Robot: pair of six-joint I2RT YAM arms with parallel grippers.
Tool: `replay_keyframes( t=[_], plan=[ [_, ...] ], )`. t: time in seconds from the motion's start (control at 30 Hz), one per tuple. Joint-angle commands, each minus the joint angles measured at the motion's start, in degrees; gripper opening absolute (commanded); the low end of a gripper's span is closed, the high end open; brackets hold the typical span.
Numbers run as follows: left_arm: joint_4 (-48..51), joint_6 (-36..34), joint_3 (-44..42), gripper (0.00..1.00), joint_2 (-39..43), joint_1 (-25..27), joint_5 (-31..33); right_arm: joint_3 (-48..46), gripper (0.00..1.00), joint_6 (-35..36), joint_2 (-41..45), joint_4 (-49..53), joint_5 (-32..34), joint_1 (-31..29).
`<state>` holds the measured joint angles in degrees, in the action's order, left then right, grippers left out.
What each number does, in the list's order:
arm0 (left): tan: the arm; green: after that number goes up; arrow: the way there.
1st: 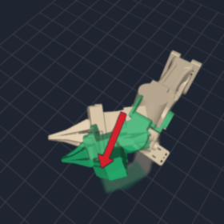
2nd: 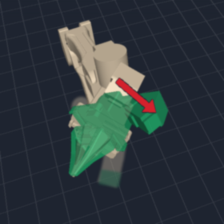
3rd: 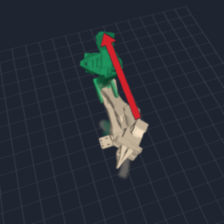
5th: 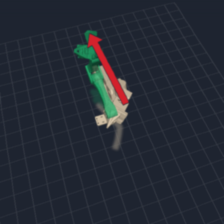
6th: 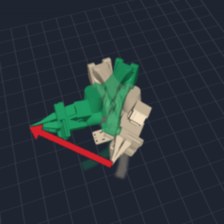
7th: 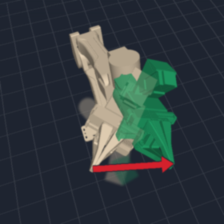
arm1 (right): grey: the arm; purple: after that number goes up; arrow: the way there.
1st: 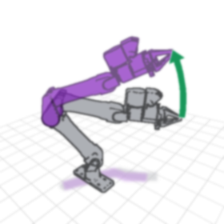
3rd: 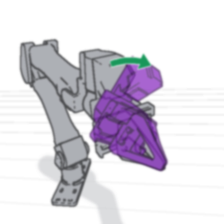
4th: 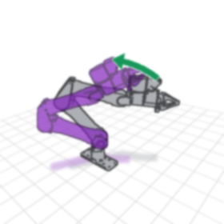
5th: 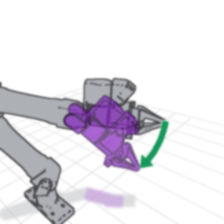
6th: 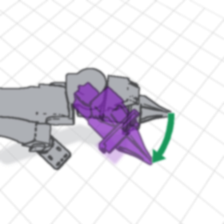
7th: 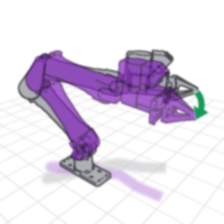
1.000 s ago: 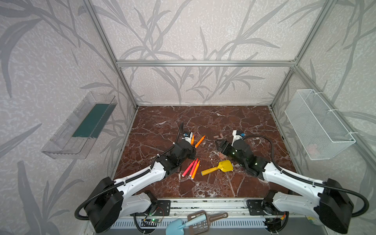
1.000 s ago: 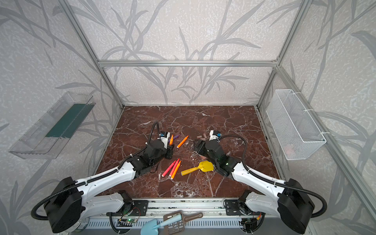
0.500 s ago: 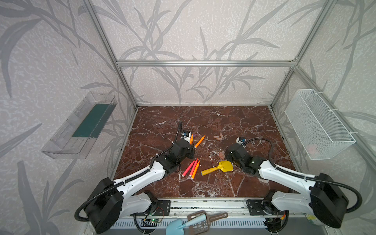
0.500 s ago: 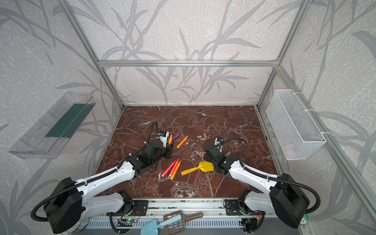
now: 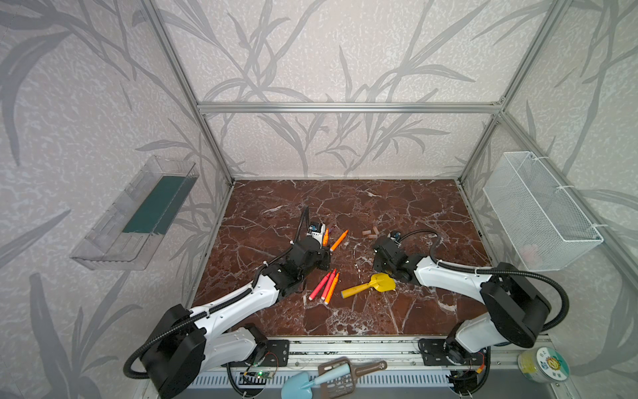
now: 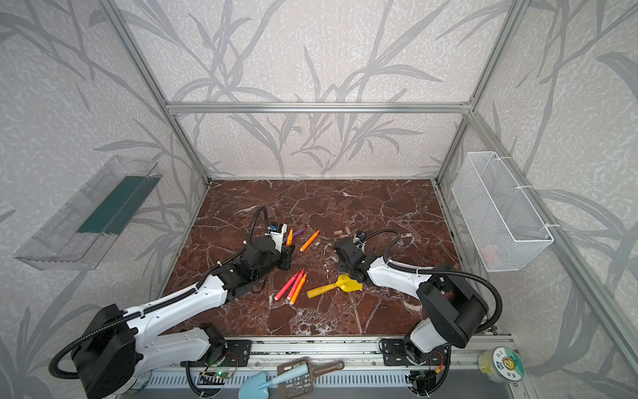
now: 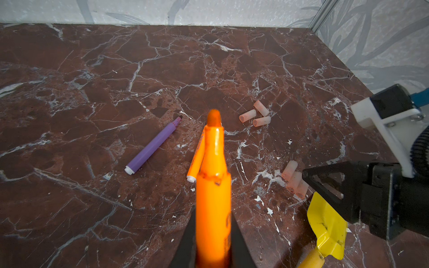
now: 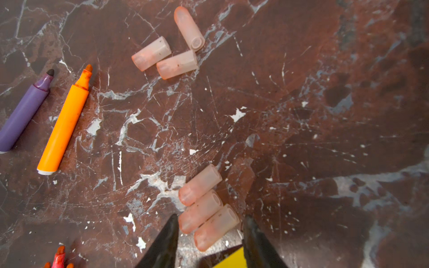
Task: Insert the pens into the pen caps
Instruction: 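Hold the marker up with the left gripper while the right gripper moves to the caps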
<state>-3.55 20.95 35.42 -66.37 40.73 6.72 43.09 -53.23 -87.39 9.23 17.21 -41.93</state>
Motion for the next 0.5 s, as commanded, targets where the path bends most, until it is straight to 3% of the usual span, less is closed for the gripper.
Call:
replay_keyframes(
  t=[0.0, 0.47],
  plan=[
    [0.39, -0.78, 1.31, 0.0, 0.63, -0.17, -0.26, 0.17, 0.41, -0.6, -0.54, 1.67, 0.71, 0.18],
    [0.39, -0.83, 1.49, 0.0, 0.01, -0.21, -0.5, -1.71, 0.31, -1.36, -2.22, -0.41, 1.43, 0.27]
  ],
)
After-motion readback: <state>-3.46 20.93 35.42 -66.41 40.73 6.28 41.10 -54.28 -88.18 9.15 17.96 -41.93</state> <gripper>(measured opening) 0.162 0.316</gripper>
